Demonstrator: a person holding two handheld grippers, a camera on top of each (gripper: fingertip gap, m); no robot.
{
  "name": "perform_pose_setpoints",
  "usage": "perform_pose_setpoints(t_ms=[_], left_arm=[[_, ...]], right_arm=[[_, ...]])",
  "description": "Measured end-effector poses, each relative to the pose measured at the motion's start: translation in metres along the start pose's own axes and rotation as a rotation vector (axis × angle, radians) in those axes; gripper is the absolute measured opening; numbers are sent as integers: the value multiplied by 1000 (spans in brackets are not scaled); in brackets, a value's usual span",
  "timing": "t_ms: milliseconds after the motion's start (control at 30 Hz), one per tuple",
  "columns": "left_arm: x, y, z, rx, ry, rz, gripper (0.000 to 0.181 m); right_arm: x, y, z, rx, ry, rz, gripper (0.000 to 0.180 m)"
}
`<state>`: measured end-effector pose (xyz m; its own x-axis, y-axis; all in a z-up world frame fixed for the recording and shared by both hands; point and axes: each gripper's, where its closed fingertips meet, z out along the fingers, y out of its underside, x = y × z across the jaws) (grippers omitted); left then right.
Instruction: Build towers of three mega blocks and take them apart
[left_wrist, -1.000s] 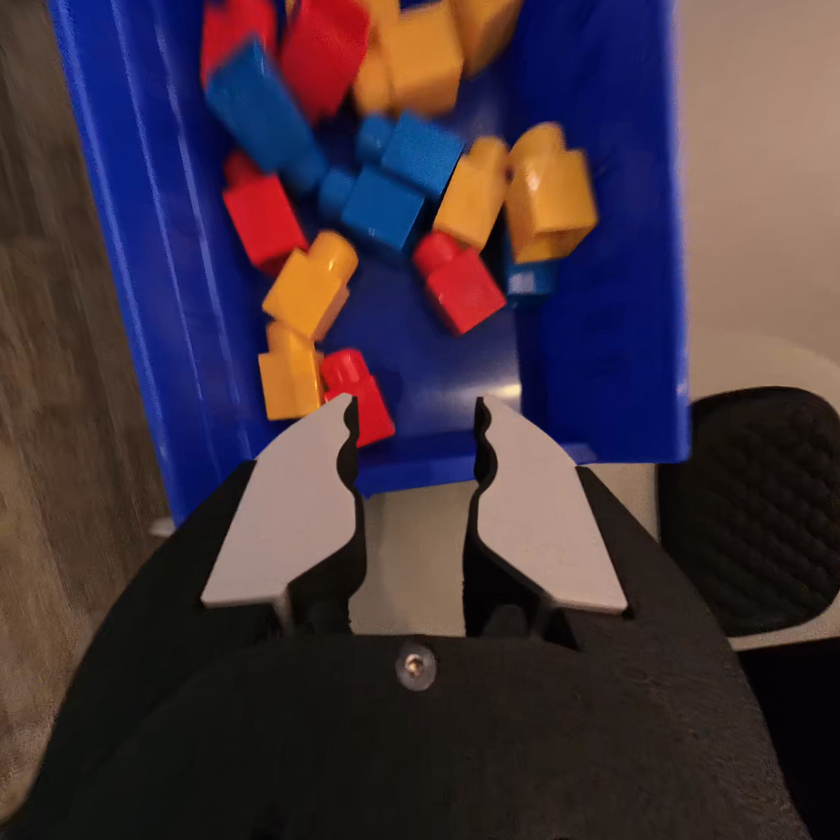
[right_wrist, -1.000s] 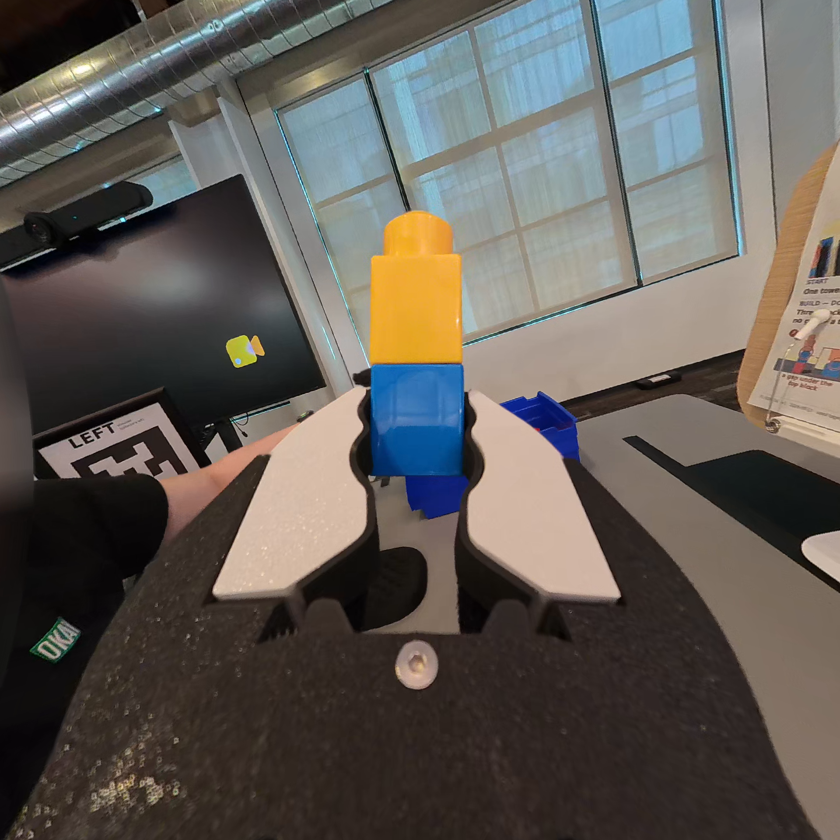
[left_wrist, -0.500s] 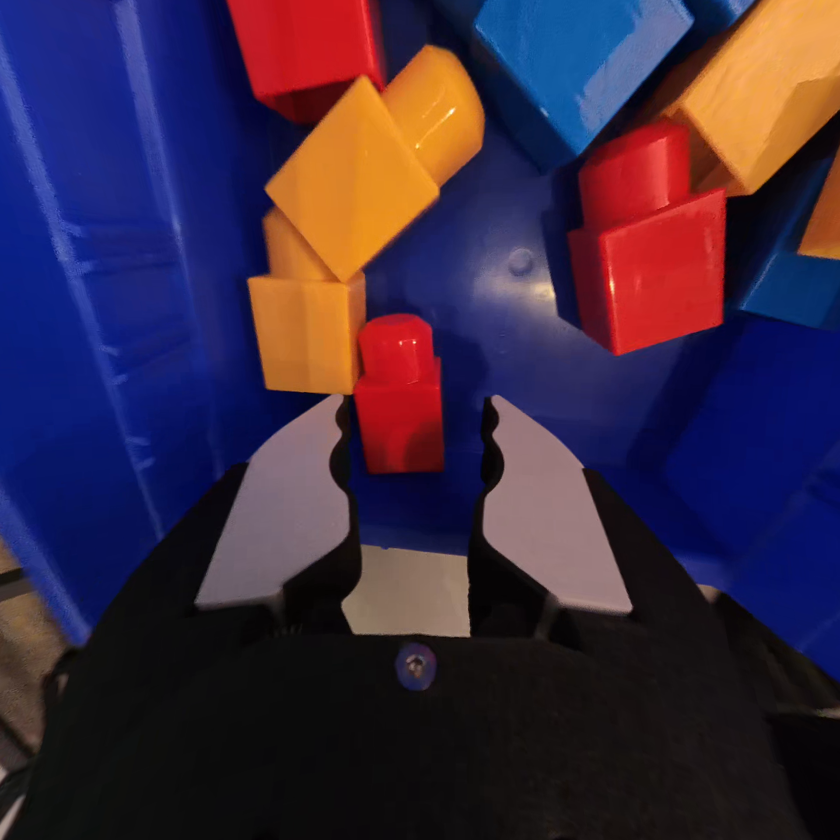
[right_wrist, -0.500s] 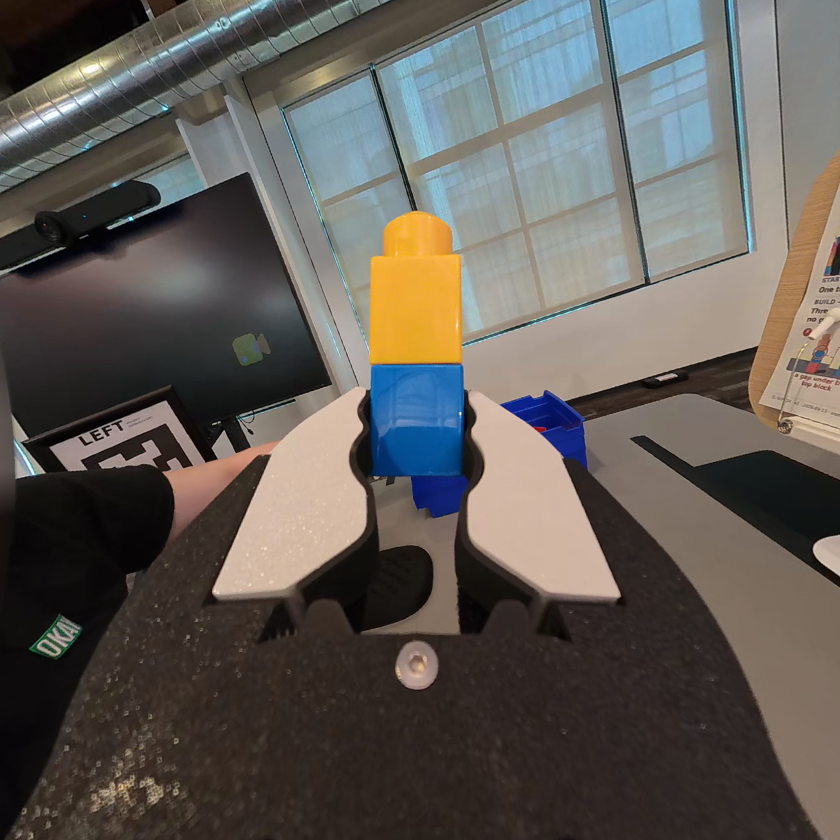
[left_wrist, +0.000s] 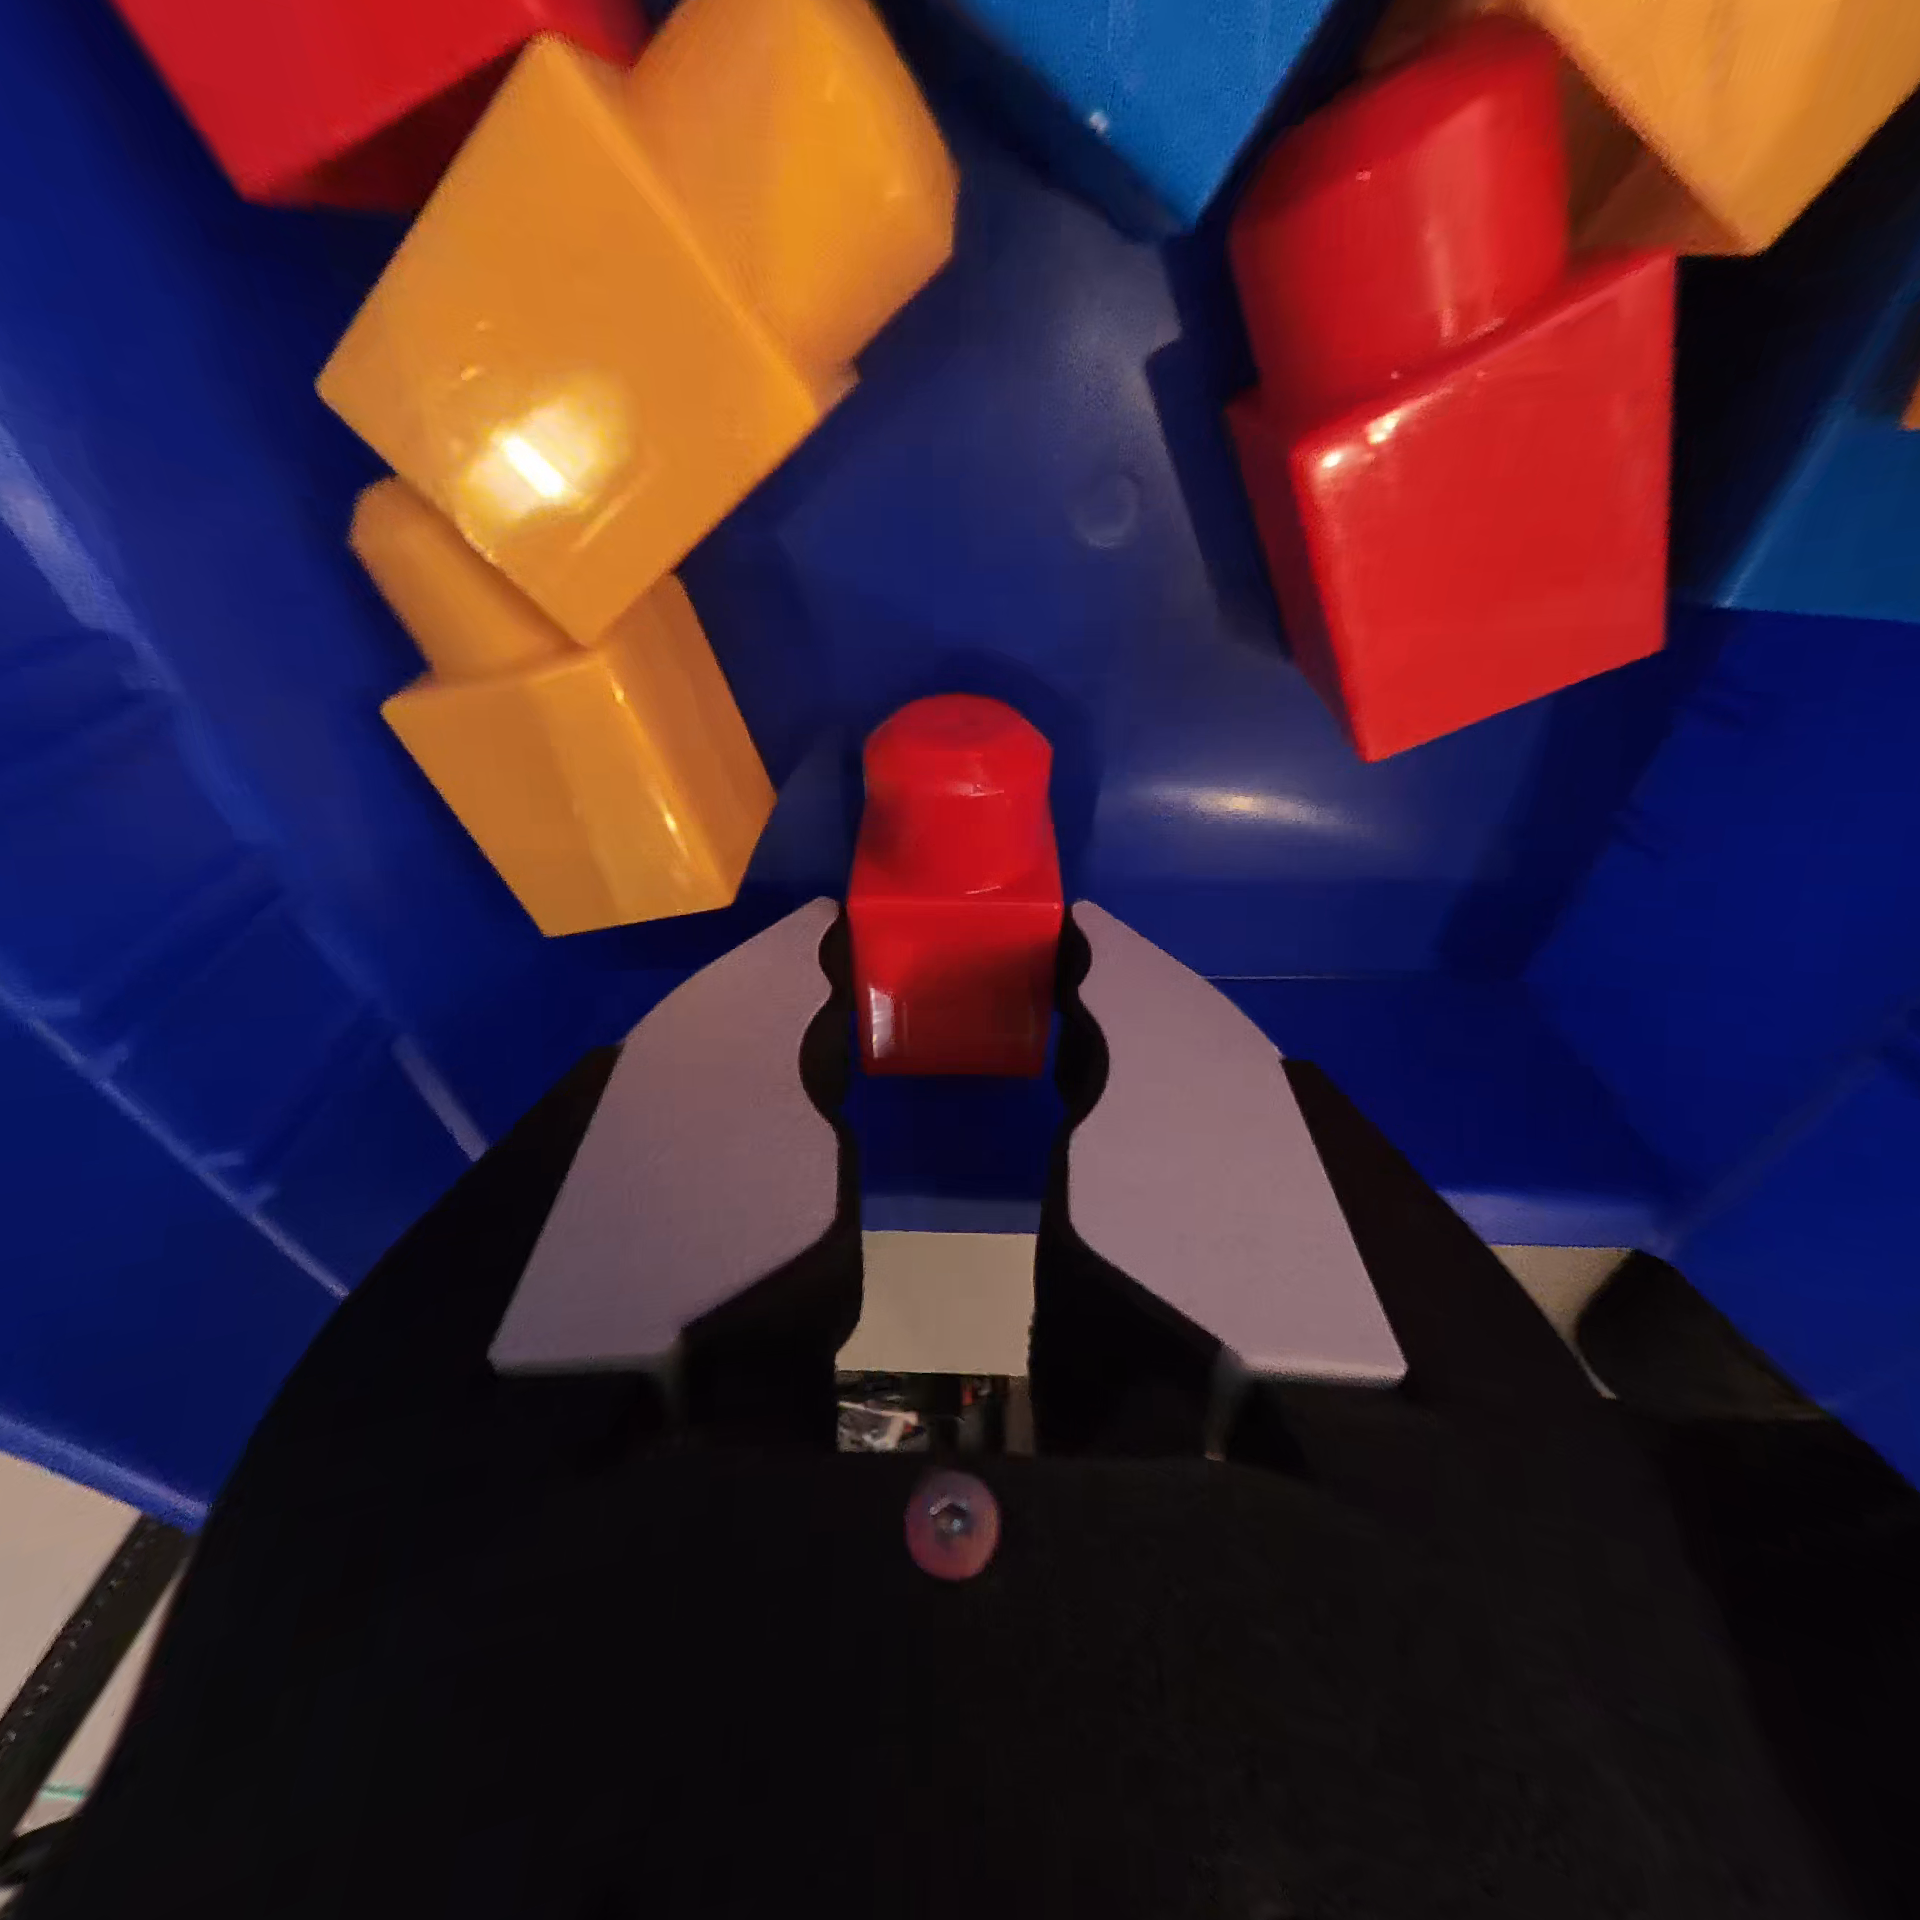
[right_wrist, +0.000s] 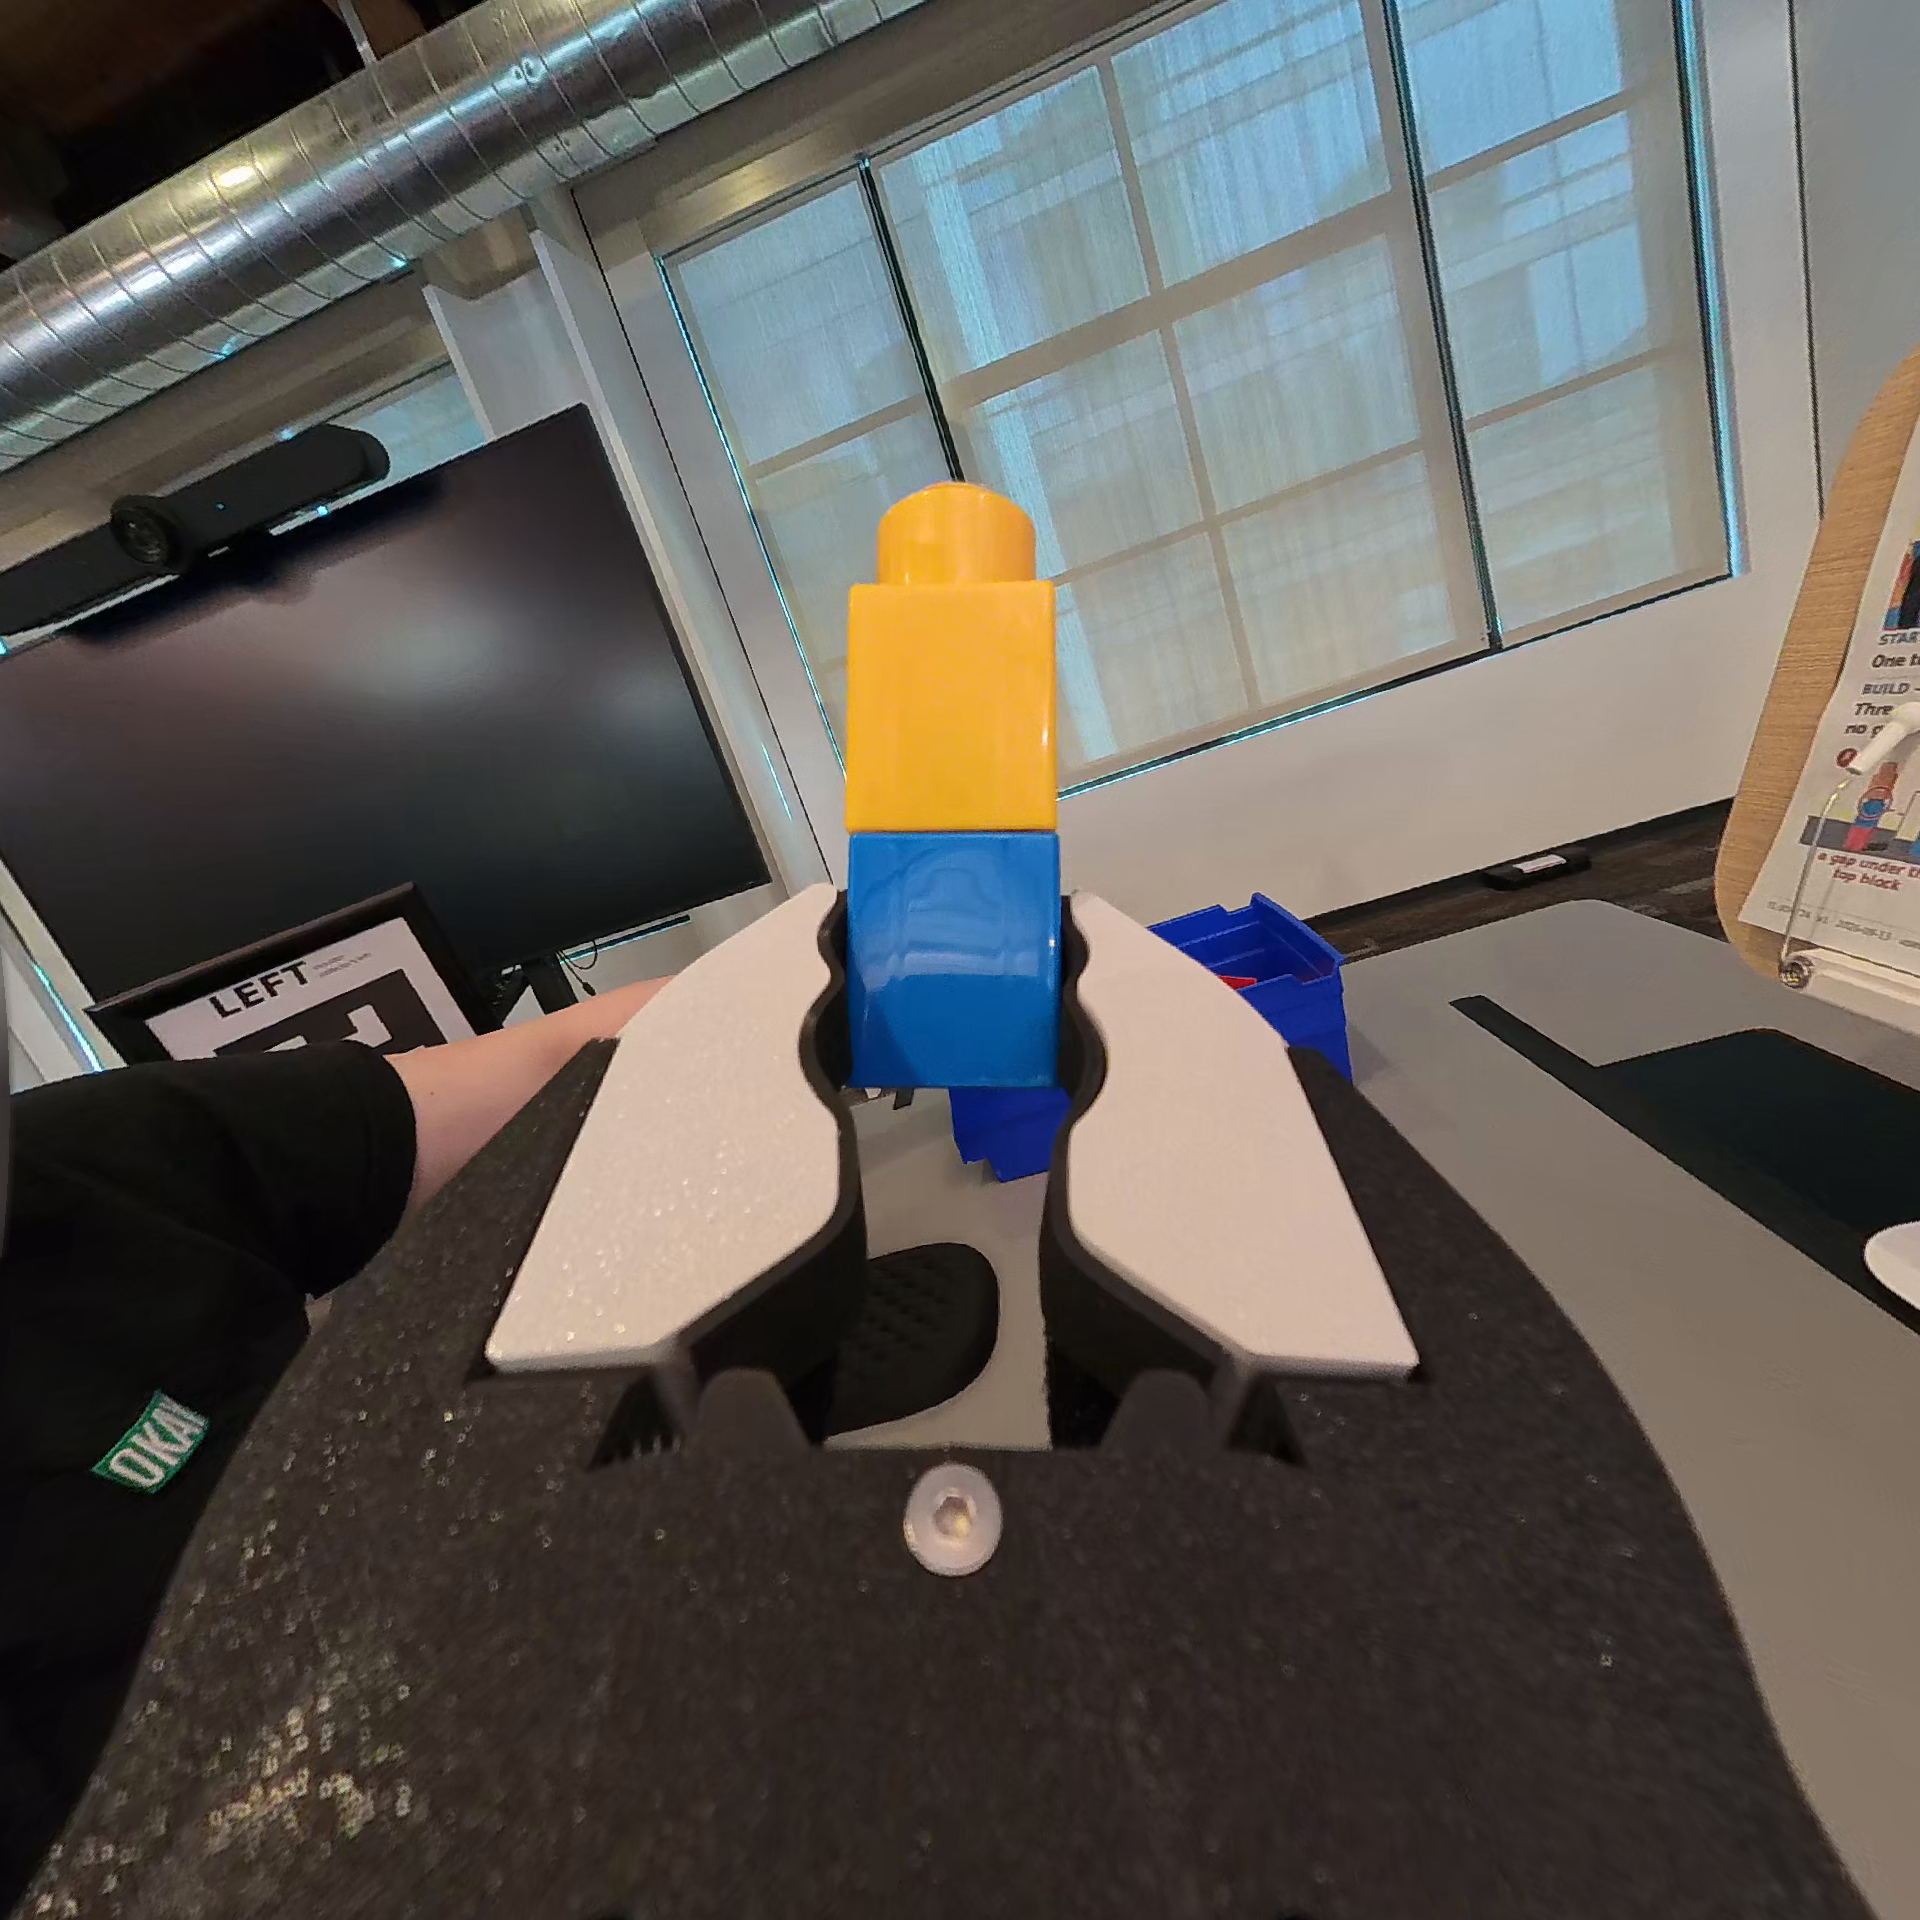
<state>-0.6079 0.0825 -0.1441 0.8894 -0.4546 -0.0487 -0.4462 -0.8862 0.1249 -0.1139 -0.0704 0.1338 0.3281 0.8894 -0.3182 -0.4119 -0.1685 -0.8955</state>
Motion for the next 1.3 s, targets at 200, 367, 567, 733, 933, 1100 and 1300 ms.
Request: perform_pose_setpoints(t_ms=[200,367,567,733,933,1100,1300], left_arm=[[16,-16,-41,253,155,6,36],[80,-30,-163,743,511,139,36],[222,-12,-315,1373,874,487,36],[315,-2,-368,1537,1311,550,36],[373,-15,-387,1534,1565,617,36],[391,-27,-380,1587,1491,648,36],[406,-32,-363,1537,1433,709,36]], right_arm=[[4,1,-1,-2,5,6,35],[14,9,6,10,0,17,35],[3,24,32,49,-156,80,35],[-7,41,57,12,-176,69,36],[-17,37,60,-8,-159,16,35],[-16,42,59,-83,-127,-44,35],[-12,48,62,-119,-114,-53,35]])
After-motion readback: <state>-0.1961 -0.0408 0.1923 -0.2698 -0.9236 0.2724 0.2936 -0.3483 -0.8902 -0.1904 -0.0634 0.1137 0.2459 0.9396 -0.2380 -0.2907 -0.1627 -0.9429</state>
